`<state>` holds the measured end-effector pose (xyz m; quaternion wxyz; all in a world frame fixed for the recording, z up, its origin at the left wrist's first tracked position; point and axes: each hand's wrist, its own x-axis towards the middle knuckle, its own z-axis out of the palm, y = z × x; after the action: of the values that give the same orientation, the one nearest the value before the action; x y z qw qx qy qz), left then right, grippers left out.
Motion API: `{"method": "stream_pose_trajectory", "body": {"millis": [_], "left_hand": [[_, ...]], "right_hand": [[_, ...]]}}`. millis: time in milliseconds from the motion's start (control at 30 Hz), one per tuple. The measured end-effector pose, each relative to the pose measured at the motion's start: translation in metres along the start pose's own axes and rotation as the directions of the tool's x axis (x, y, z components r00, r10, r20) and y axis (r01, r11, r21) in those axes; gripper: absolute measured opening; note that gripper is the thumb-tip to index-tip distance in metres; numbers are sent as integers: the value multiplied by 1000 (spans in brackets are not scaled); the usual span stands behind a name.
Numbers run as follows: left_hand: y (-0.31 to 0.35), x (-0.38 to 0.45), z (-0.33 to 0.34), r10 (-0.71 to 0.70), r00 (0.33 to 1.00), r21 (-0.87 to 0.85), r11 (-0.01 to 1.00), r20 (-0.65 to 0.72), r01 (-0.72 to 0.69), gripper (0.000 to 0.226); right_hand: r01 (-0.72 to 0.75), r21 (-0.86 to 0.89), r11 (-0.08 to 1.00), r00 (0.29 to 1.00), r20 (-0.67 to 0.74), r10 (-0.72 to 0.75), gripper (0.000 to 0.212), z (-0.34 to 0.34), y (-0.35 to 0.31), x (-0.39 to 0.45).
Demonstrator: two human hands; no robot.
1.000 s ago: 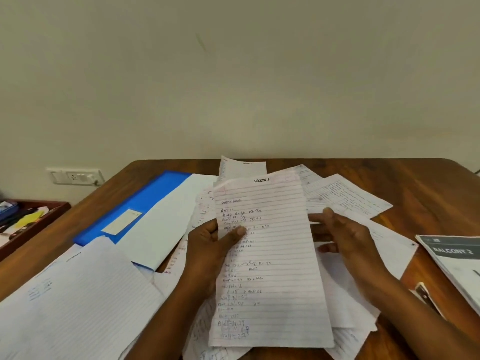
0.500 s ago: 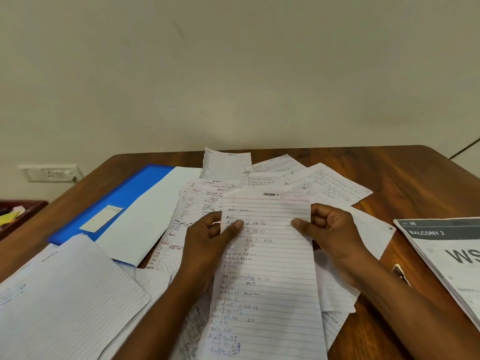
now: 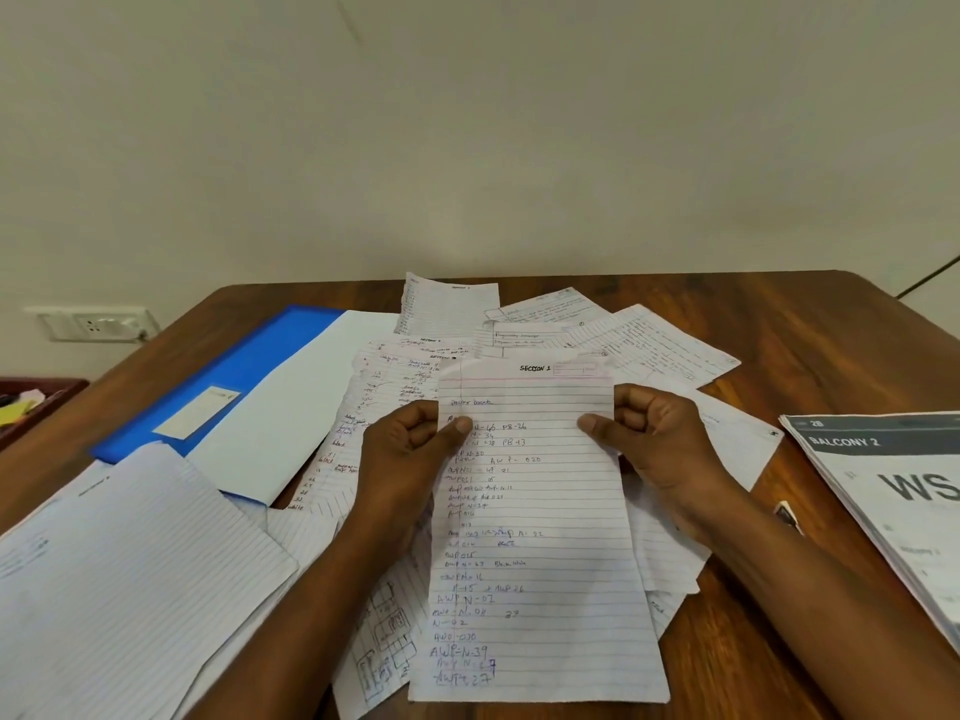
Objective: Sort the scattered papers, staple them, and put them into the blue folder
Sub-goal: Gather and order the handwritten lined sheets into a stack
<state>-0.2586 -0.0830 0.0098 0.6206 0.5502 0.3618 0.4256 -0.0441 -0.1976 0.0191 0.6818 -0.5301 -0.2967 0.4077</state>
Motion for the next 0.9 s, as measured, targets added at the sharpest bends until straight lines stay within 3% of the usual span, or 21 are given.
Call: {"method": "stream_pose_trajectory", "body": {"millis": [67,133,200,267,333,433,567,900], "left_hand": [[0,0,0,7,1000,13,1000,-15,-7,22],[1,1,-3,22,999,26,999,-40,-21,20],[1,3,-7,32,997,13,999,-65,-31,17],[2,5,-11,25,995,-15,1000,-102,-27,17],[3,9,-16,23,990,-18,999,-142,-26,16],[3,13,-25,-17,979,-51,999,-202,7,16],[3,16,-29,-64,970,-78,996,-235,47,19],[4,17,-25,-62,970,-67,997,-234,47,15]], "right_hand": [[-5,-3,1000,1000,-16,5,28,-1,-1,1],[39,-194,980,996,-73,-54,28,-6,-4,4],[106,-540,835,972,-120,-201,29,-14,-7,7],[75,-764,641,934,-172,-314,35,-23,-8,10],[-14,-872,489,913,-211,-349,48,-29,-8,10],[-106,-916,388,929,-230,-290,71,-35,-8,11],[-141,-913,383,958,-223,-179,85,-32,-8,14],[-128,-808,576,966,-232,-110,68,-28,-7,20]]}}
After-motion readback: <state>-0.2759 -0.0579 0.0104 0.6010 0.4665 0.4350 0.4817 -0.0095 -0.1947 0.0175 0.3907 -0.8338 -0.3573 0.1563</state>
